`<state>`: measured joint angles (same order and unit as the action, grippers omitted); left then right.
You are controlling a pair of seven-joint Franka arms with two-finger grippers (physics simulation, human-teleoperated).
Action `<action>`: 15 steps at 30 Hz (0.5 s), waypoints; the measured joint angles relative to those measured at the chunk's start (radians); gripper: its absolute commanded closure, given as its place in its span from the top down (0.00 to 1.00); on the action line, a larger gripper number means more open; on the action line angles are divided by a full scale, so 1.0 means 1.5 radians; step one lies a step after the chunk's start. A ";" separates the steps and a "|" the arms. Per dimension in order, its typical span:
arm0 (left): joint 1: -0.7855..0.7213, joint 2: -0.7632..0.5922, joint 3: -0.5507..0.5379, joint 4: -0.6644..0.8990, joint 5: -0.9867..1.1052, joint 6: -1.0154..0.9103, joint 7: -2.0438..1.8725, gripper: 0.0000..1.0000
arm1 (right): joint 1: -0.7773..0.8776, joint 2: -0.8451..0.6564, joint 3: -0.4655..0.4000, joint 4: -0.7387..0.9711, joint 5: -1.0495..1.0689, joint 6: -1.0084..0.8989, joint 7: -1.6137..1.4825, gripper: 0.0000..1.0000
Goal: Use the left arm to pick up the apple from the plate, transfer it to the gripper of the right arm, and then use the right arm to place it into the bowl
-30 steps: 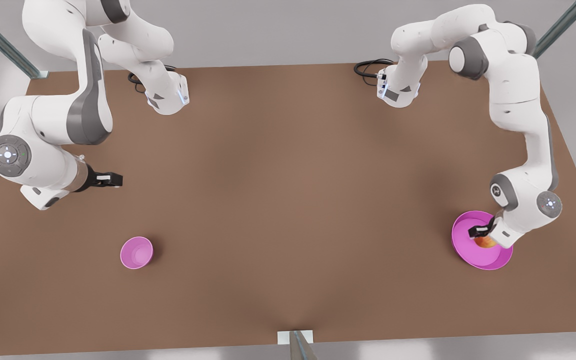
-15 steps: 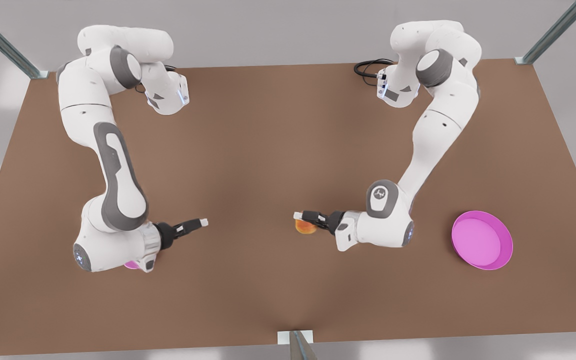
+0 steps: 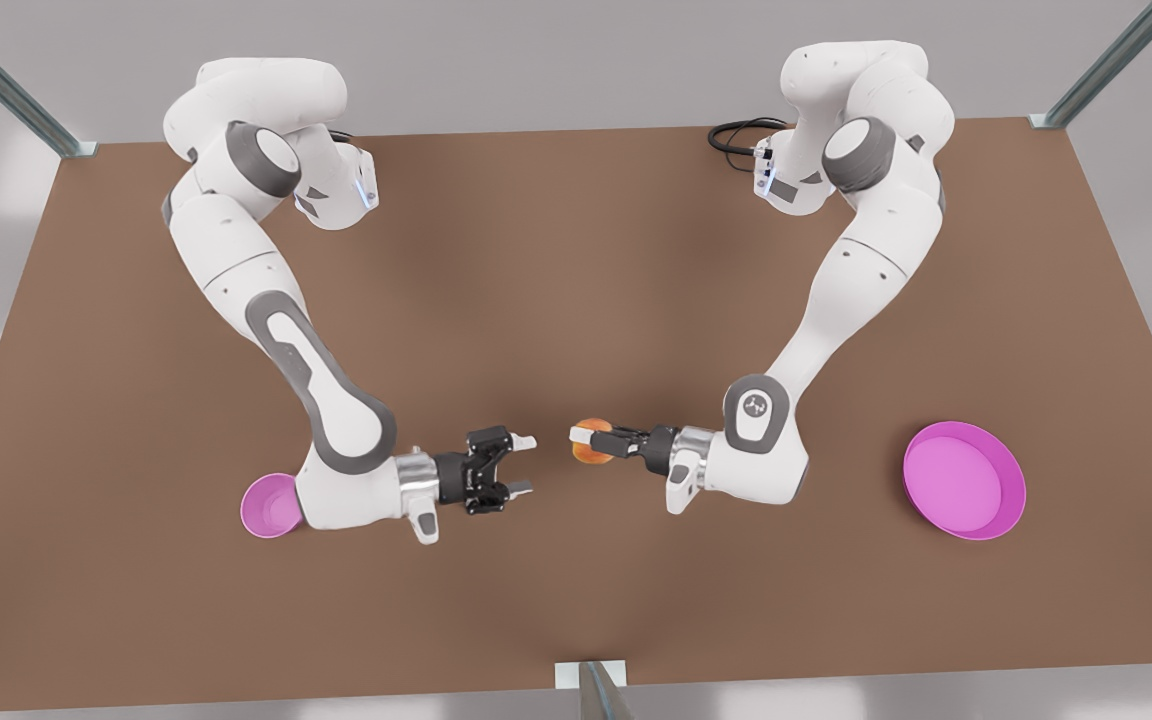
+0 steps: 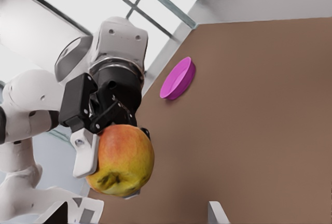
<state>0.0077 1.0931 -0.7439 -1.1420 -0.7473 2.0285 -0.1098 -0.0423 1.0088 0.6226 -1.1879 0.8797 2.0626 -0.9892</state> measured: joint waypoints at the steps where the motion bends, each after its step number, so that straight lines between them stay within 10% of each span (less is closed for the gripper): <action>1: 0.000 0.002 0.000 0.000 -0.001 0.000 0.002 0.79 | 0.002 0.005 0.007 -0.002 0.006 0.018 -0.033 1.00; 15: -0.006 0.019 0.000 0.019 -0.003 0.001 0.045 0.79 | -0.005 0.009 0.047 -0.067 0.047 0.153 -0.377 1.00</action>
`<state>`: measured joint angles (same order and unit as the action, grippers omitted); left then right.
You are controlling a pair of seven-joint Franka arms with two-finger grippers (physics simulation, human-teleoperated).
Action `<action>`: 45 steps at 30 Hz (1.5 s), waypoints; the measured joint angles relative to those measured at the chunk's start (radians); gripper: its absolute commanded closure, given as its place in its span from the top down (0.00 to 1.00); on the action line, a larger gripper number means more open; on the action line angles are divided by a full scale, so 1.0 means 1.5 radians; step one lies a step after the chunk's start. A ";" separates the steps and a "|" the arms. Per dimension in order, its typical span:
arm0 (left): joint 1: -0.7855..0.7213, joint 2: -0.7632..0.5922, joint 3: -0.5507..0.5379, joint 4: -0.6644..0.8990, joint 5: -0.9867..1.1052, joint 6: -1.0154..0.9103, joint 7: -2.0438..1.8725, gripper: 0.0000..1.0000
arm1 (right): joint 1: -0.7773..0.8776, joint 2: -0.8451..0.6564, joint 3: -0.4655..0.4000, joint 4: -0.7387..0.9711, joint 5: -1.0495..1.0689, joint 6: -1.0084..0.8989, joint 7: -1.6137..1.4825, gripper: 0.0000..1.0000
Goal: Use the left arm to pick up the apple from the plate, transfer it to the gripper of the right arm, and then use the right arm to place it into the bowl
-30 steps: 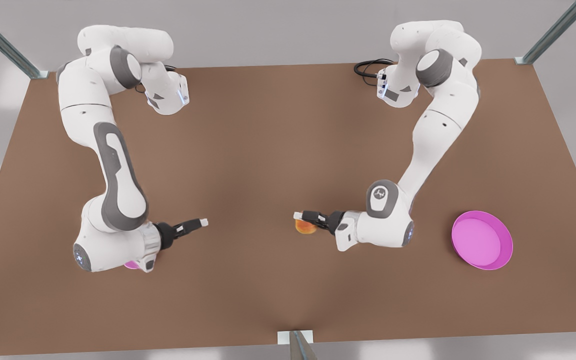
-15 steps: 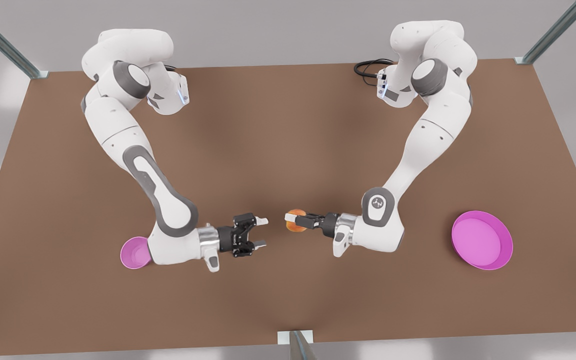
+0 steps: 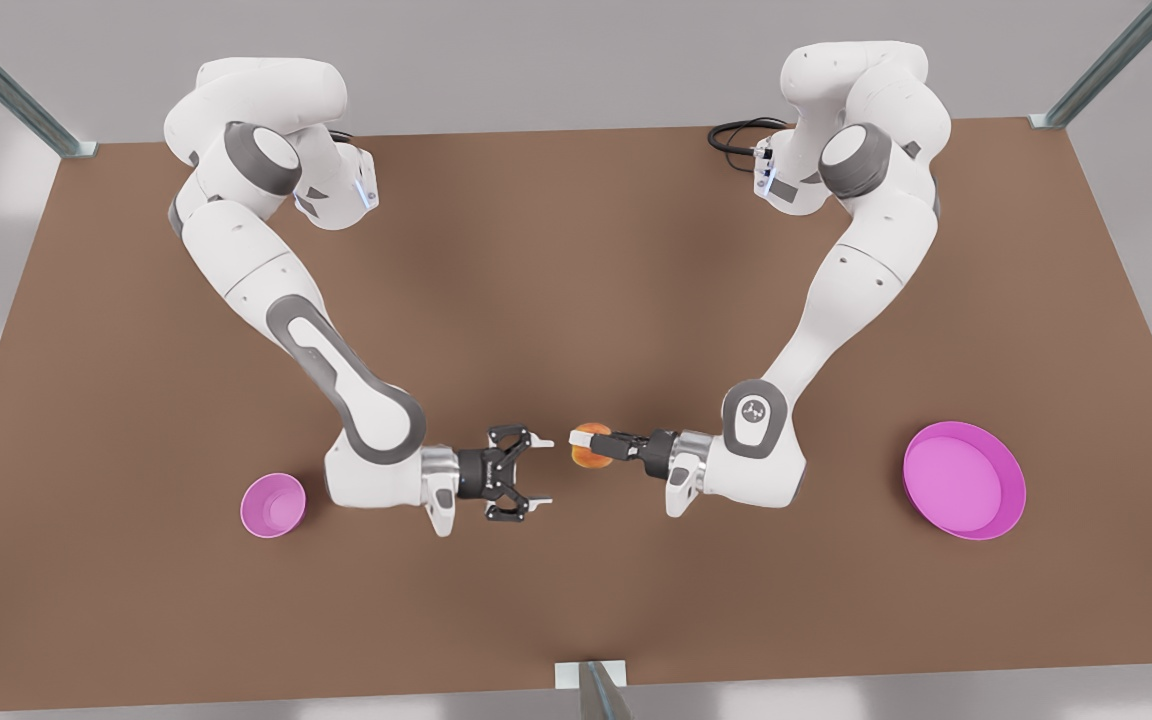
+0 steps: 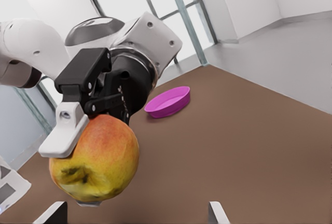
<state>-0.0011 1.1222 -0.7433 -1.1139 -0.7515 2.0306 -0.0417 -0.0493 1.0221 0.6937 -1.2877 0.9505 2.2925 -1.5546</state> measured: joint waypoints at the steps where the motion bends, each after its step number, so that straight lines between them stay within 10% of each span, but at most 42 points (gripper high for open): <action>1: 0.000 0.001 0.000 0.000 0.000 0.000 0.003 0.79 | 0.001 0.000 0.004 -0.001 0.006 0.007 -0.016 1.00; 45: -0.021 0.007 -0.001 0.006 -0.043 0.060 0.053 0.82 | -0.006 0.026 0.106 -0.060 0.072 0.130 -0.313 1.00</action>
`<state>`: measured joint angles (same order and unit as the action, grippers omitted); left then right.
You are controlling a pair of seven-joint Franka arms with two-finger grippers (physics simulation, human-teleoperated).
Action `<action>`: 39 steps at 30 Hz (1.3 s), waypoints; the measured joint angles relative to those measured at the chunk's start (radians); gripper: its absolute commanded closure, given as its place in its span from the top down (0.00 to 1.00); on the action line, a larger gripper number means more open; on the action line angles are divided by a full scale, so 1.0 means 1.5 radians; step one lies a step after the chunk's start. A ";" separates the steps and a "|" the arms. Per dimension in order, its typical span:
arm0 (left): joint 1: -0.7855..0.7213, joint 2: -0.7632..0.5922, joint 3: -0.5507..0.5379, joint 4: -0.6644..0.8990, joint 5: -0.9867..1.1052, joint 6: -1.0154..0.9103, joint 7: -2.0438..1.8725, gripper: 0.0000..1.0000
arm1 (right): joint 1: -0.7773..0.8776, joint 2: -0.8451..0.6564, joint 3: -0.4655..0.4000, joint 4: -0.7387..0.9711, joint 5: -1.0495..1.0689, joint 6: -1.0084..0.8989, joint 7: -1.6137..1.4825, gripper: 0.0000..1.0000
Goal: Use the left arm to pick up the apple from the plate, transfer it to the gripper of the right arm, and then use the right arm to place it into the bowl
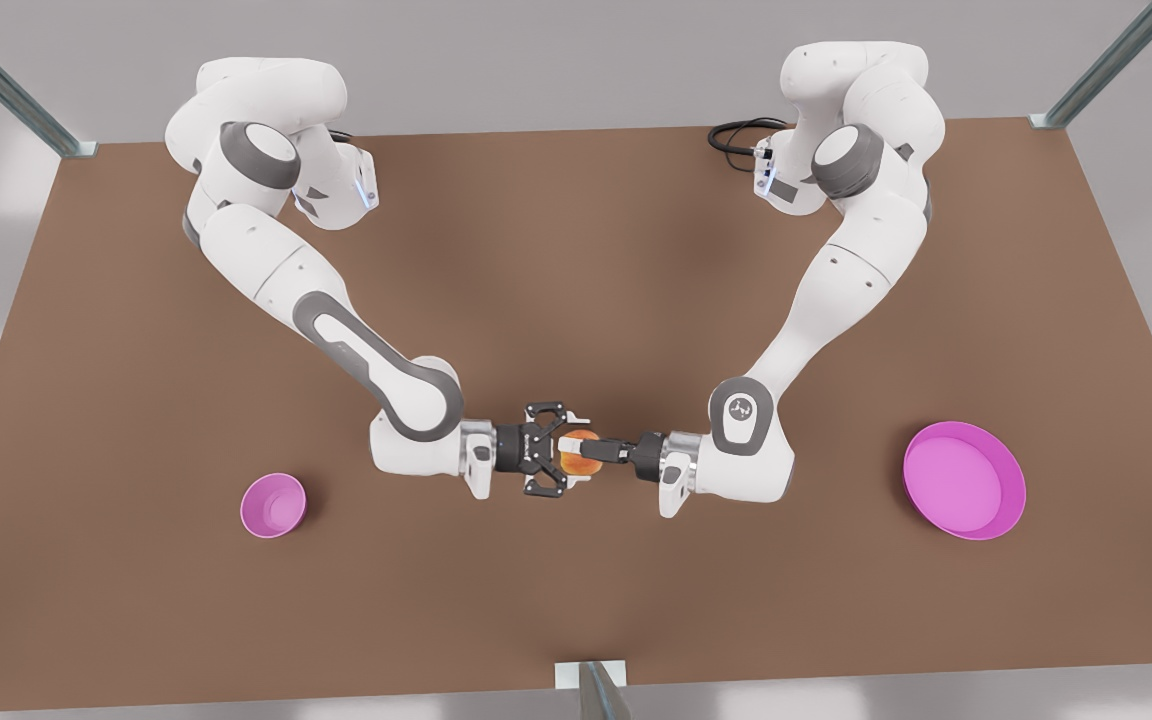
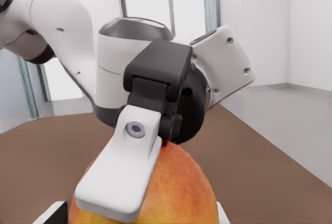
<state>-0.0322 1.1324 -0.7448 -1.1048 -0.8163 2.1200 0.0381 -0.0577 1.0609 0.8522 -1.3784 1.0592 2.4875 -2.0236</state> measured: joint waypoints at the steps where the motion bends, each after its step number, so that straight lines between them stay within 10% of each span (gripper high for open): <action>1: -0.001 0.000 0.000 0.000 0.000 0.000 0.000 0.82 | 0.000 0.002 0.001 0.001 0.000 0.000 -0.002 1.00; 6: -0.003 0.000 0.000 0.000 -0.001 0.004 0.002 0.82 | -0.001 0.004 0.007 0.001 0.001 0.001 -0.008 0.65; 12: -0.002 0.000 0.000 0.000 -0.003 0.006 0.004 1.00 | -0.003 0.004 0.007 0.001 -0.002 0.001 -0.009 0.64; 24: 0.056 -0.029 0.002 -0.001 0.031 -0.019 0.008 1.00 | -0.182 -0.024 0.057 -0.133 -0.016 -0.029 -0.029 0.64; 32: 0.219 -0.283 -0.002 0.036 0.565 -0.362 -0.054 1.00 | -0.374 -0.156 0.033 -0.232 -0.258 -0.105 -0.031 0.64; 35: 0.070 -0.550 0.279 -0.218 0.572 -0.403 -0.068 1.00 | -0.386 -0.216 -0.024 -0.229 -0.402 -0.149 -0.017 0.65; 39: 0.020 -0.555 0.336 -0.190 0.539 -0.433 -0.079 1.00 | -0.405 -0.245 -0.065 -0.225 -0.588 -0.209 0.003 0.65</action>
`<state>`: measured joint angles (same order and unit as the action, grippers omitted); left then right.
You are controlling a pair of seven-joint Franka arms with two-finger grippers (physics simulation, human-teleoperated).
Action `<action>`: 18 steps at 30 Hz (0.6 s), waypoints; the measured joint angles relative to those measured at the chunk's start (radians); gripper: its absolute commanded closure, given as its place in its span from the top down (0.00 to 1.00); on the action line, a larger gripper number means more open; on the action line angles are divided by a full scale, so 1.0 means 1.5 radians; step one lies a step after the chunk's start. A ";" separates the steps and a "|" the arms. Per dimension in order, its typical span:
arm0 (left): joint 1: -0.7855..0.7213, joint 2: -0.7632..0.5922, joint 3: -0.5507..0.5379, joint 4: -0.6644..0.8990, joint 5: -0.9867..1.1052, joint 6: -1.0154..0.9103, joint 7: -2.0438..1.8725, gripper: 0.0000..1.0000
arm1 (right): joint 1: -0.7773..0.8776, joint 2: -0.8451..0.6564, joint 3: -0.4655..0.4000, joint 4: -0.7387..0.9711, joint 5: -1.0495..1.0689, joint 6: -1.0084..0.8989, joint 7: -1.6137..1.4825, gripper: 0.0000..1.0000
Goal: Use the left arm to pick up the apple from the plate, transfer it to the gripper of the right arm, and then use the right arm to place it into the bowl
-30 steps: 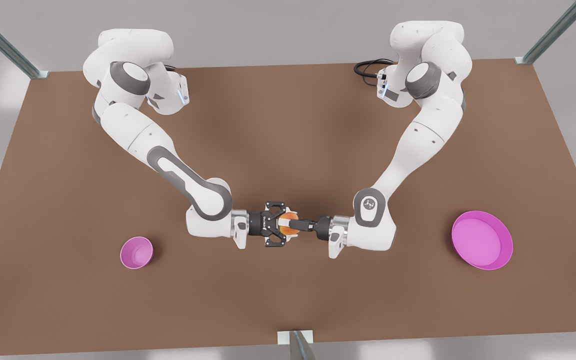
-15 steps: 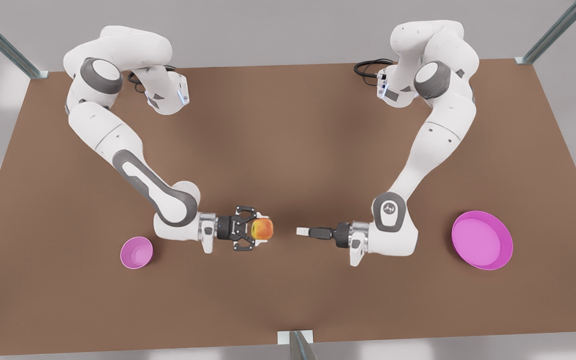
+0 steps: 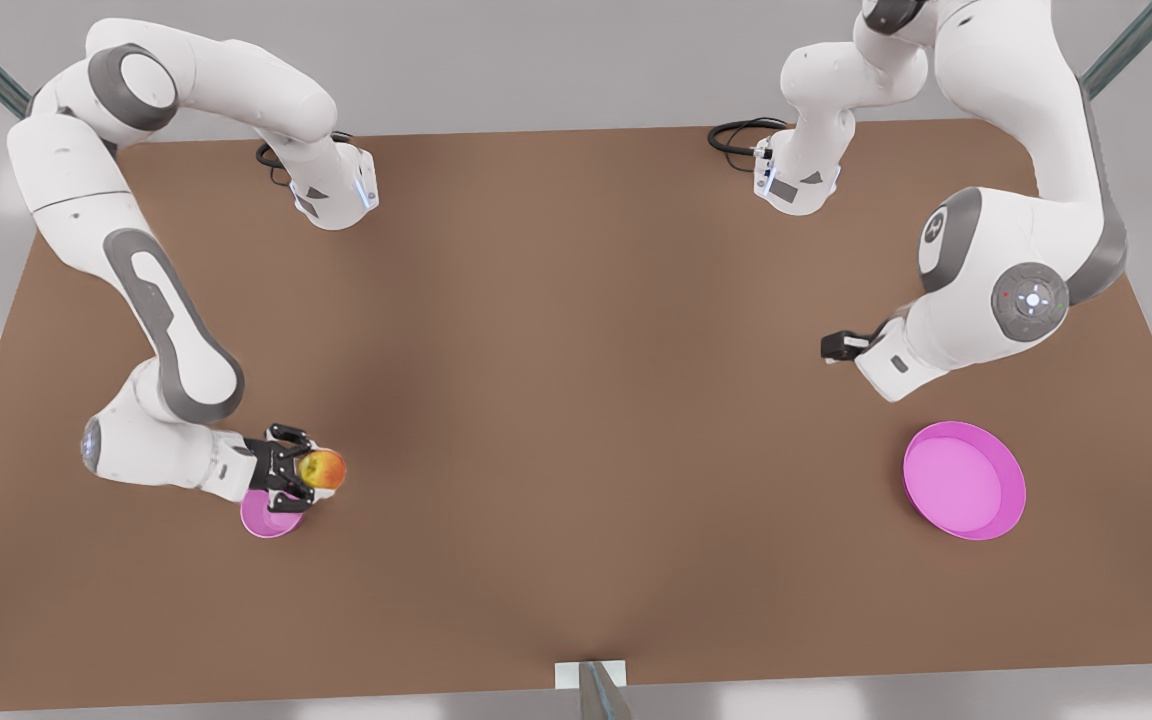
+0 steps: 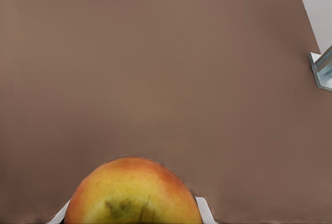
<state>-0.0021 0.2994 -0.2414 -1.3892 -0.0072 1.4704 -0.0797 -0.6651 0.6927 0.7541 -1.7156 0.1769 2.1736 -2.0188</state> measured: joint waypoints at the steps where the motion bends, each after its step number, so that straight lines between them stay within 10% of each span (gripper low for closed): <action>1: -0.006 0.010 0.000 0.023 -0.005 -0.009 -0.002 1.00 | 0.000 0.001 -0.007 0.002 -0.048 -0.011 0.007 0.65; 17: 0.014 0.053 -0.003 0.106 0.006 -0.105 -0.020 1.00 | 0.018 0.067 -0.050 0.066 -0.378 0.031 0.106 0.67; 18: 0.013 0.053 -0.003 0.107 0.006 -0.106 -0.021 1.00 | 0.017 0.068 -0.050 0.069 -0.379 0.034 0.111 0.80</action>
<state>0.0175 0.3787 -0.2462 -1.2294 0.0015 1.3114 -0.1110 -0.6391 0.7949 0.6794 -1.6128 -0.3920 2.2250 -1.8520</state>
